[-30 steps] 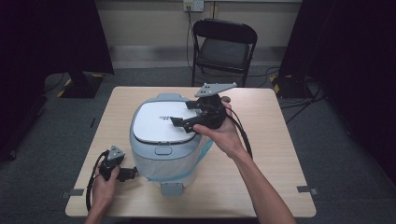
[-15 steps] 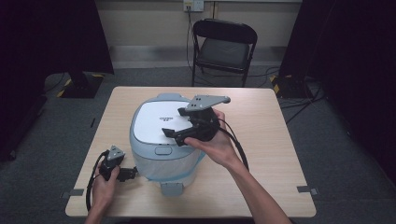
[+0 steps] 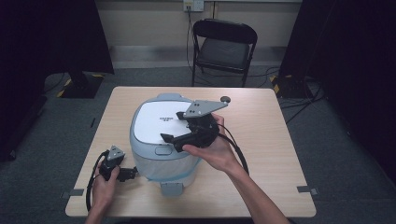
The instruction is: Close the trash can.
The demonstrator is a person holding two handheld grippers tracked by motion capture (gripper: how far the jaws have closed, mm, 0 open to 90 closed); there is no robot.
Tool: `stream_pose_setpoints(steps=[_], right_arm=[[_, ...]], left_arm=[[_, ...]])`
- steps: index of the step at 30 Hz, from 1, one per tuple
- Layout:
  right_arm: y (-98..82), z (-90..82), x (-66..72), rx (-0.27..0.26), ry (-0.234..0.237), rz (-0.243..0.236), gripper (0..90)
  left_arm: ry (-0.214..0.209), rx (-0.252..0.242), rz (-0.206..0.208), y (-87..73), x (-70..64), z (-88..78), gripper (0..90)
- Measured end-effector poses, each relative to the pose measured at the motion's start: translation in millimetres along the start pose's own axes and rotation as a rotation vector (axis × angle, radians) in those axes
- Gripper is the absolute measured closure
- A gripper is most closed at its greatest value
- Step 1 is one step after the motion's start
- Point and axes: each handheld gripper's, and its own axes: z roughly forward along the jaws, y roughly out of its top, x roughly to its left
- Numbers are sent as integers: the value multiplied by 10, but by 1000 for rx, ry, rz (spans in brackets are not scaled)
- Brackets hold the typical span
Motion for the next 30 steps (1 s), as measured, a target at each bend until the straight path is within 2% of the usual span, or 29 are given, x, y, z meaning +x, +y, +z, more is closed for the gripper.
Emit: stream_pose_setpoints(steps=[4, 14, 18, 21, 22, 24, 26, 30], right_arm=[[-43, -7, 18, -31, -11, 7, 183], [-50, -12, 38, -33, -26, 9, 184], [-45, -22, 78, -25, -14, -9, 184], [-40, -26, 96, -17, -20, -17, 194], [-57, -18, 107, -5, -28, -40, 197], [-61, -35, 119, 0, -28, -45, 197], [-21, -35, 89, 27, -18, -44, 196], [-16, -14, 40, 15, -21, -27, 196]], left_arm=[[1, 0, 2, 0, 1, -1, 131], [1, 0, 2, 0, 1, 0, 130], [1, 0, 2, 0, 1, 0, 131], [0, 0, 0, 0, 0, -1, 131], [2, 0, 1, -1, -1, -2, 130], [2, 0, 0, 0, -1, -2, 130], [1, 0, -1, 0, 0, 0, 130], [1, 0, -2, 0, -1, 0, 130]])
